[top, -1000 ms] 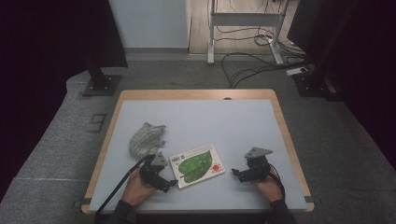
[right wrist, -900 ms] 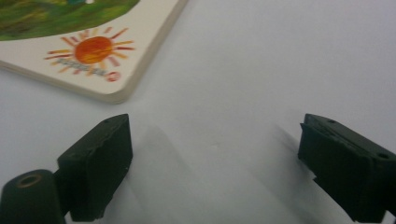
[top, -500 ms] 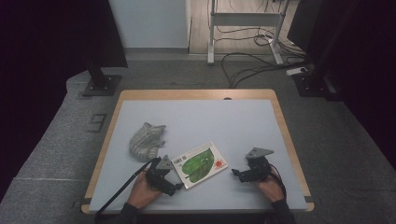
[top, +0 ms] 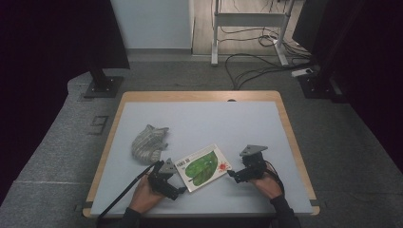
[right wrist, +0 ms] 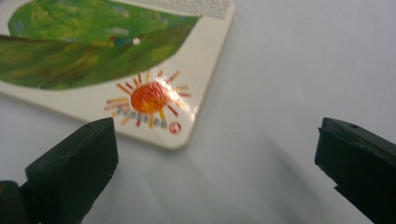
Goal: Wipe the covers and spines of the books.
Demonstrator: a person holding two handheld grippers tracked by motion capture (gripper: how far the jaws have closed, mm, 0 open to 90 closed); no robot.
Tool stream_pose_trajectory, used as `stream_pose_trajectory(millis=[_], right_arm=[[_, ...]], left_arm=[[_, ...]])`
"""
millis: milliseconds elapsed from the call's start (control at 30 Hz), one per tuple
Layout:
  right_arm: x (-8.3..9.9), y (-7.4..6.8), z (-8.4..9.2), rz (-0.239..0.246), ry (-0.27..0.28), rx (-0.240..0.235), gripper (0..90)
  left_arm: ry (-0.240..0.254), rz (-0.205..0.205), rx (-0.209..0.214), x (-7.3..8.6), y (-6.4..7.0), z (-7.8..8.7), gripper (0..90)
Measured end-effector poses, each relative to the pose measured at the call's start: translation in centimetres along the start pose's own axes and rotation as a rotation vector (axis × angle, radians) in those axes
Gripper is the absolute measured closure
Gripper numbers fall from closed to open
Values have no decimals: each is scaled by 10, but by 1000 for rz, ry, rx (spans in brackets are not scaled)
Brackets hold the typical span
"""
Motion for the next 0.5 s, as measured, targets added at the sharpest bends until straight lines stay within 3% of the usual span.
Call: stream_pose_trajectory(millis=[500], right_arm=[[-39,-13,-39,22,-15,-70,0]], left_arm=[[1,1,0,0,0,0,0]])
Point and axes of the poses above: each handheld gripper's, and its own axes: z roughly backward along the jaws, x roughly out of its underside, y roughly to its right, the point moved 5 cm from there along -z, roughly forward along the jaws, and after that the axes turned 9 degrees about x, right-handed, at the moved point
